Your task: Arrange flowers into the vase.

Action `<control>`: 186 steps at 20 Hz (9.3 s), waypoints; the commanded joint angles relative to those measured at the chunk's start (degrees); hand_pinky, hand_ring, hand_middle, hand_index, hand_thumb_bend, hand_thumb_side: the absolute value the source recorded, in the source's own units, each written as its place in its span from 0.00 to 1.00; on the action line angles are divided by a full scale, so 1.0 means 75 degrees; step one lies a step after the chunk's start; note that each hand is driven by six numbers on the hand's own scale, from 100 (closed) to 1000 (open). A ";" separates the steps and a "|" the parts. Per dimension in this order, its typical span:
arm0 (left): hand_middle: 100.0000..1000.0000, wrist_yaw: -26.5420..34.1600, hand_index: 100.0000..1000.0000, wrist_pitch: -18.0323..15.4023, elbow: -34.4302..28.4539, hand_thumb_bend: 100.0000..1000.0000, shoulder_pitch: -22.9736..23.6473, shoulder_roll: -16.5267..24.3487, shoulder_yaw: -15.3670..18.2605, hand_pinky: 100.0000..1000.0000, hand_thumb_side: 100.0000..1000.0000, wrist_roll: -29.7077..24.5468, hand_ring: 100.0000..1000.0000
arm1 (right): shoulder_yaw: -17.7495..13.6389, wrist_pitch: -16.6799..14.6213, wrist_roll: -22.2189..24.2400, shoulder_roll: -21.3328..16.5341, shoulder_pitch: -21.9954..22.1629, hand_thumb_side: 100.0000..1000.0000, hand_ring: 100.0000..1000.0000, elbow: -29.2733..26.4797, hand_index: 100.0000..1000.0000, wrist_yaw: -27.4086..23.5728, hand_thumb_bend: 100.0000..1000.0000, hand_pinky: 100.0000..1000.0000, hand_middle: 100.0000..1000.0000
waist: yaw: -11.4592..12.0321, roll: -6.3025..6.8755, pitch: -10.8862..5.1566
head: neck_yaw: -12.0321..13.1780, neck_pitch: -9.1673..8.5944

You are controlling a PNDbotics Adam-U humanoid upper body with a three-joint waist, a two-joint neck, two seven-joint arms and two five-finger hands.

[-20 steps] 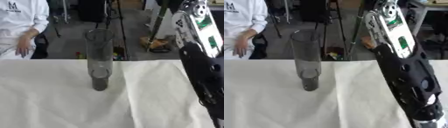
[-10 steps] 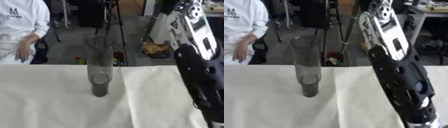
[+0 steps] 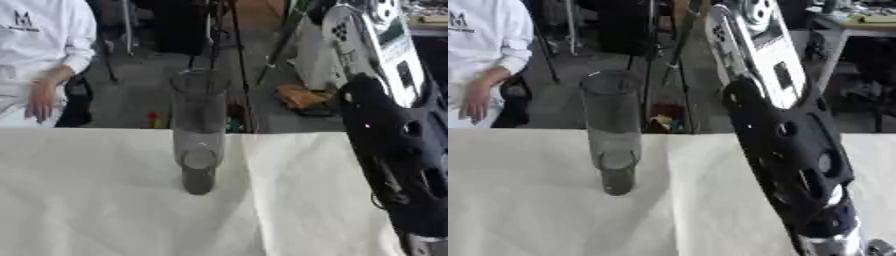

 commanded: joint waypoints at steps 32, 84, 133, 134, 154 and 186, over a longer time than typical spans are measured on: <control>0.81 0.0081 0.90 -0.0073 -0.0130 0.00 -0.0378 0.0255 -0.0051 0.78 1.00 -0.0129 0.92 | -0.0268 -0.1430 -0.0511 0.0201 -0.0908 0.23 0.00 0.0868 0.08 -0.0404 0.00 0.00 0.00 | 0.0191 -0.0241 0.0203 | -0.0534 -0.0156; 0.80 0.0170 0.89 -0.0197 -0.0130 0.00 -0.0713 0.0180 -0.0075 0.78 1.00 -0.0239 0.92 | -0.0398 -0.3156 0.0806 -0.0721 -0.0332 0.24 0.00 0.0147 0.08 -0.1758 0.00 0.00 0.00 | 0.0603 -0.0537 0.0823 | -0.0830 -0.0933; 0.79 0.0318 0.88 -0.0216 -0.0130 0.00 -0.0747 0.0021 -0.0077 0.78 1.00 -0.0306 0.91 | -0.0088 -0.2249 0.0907 -0.0318 -0.0401 0.21 0.00 0.1457 0.08 -0.1515 0.00 0.00 0.00 | 0.0799 -0.0658 0.1107 | -0.0992 -0.1197; 0.79 0.0319 0.88 -0.0213 -0.0130 0.00 -0.0746 0.0024 -0.0078 0.78 1.00 -0.0311 0.91 | -0.0072 -0.2240 0.0899 -0.0296 -0.0421 0.21 0.00 0.1438 0.08 -0.1560 0.00 0.00 0.00 | 0.0796 -0.0670 0.1101 | -0.0989 -0.1191; 0.78 0.0393 0.88 -0.0203 -0.0130 0.00 -0.0783 0.0001 -0.0098 0.79 1.00 -0.0363 0.91 | 0.0084 -0.2098 0.0667 -0.0162 -0.0523 0.18 0.00 0.1277 0.08 -0.1864 0.00 0.00 0.00 | 0.0816 -0.0853 0.0937 | -0.0986 -0.1156; 0.77 0.0505 0.88 -0.0203 -0.0130 0.00 -0.0840 -0.0055 -0.0070 0.79 1.00 -0.0324 0.91 | 0.0521 -0.0872 0.0529 -0.0270 -0.0243 0.16 0.05 0.1103 0.22 -0.0970 0.00 0.00 0.00 | 0.0761 -0.1043 0.0887 | -0.0937 -0.1120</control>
